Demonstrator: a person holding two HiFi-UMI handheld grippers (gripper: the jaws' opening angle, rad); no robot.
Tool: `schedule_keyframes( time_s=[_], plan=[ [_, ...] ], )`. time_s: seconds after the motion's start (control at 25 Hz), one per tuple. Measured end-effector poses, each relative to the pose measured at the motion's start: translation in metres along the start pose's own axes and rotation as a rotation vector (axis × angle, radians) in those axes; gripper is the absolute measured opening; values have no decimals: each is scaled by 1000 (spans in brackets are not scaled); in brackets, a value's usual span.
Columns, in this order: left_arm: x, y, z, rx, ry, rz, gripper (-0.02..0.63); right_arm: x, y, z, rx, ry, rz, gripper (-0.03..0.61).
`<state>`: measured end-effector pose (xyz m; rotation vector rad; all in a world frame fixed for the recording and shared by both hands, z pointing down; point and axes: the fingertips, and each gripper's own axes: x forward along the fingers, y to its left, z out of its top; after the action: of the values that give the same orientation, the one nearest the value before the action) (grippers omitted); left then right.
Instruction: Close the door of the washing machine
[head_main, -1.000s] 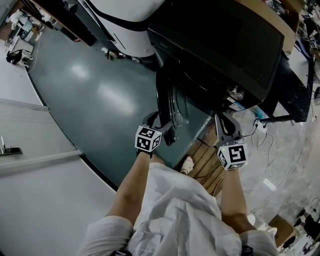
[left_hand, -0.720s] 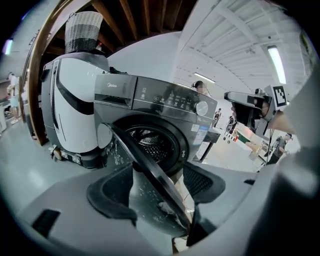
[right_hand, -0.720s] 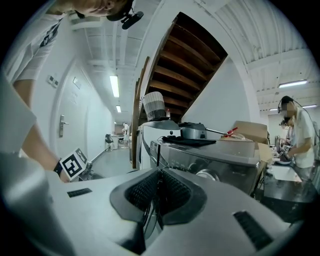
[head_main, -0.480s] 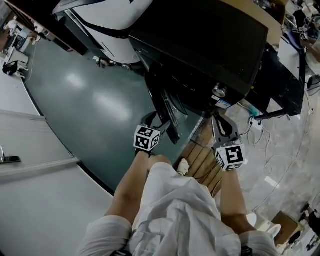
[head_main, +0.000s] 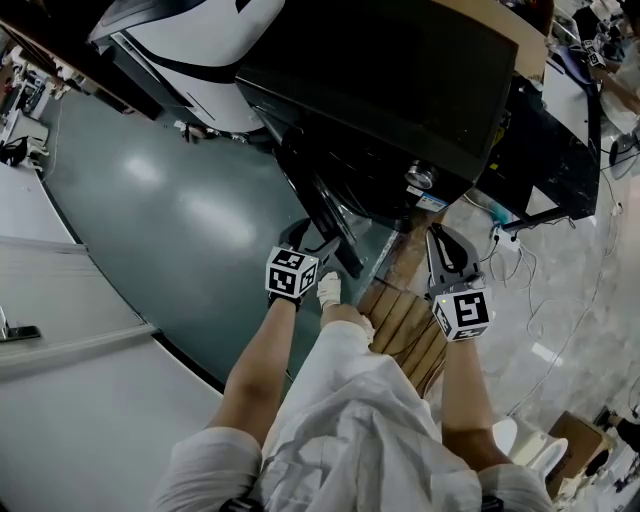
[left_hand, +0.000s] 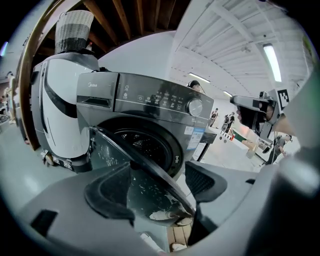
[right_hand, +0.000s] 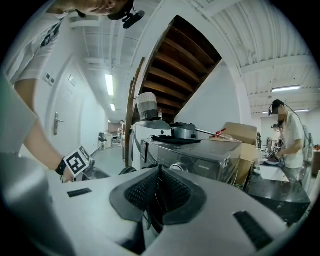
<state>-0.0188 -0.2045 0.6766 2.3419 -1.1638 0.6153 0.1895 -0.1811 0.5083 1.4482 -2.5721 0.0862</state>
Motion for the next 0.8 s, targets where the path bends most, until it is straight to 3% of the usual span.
schedule_keyframes(
  time_s=[0.28, 0.8],
  plan=[
    [19, -12, 11, 26, -3, -50, 333, 1, -11, -5, 8, 9, -37, 32],
    [54, -28, 32, 80, -18, -98, 339, 20, -58, 30, -34, -45, -112, 35]
  ],
)
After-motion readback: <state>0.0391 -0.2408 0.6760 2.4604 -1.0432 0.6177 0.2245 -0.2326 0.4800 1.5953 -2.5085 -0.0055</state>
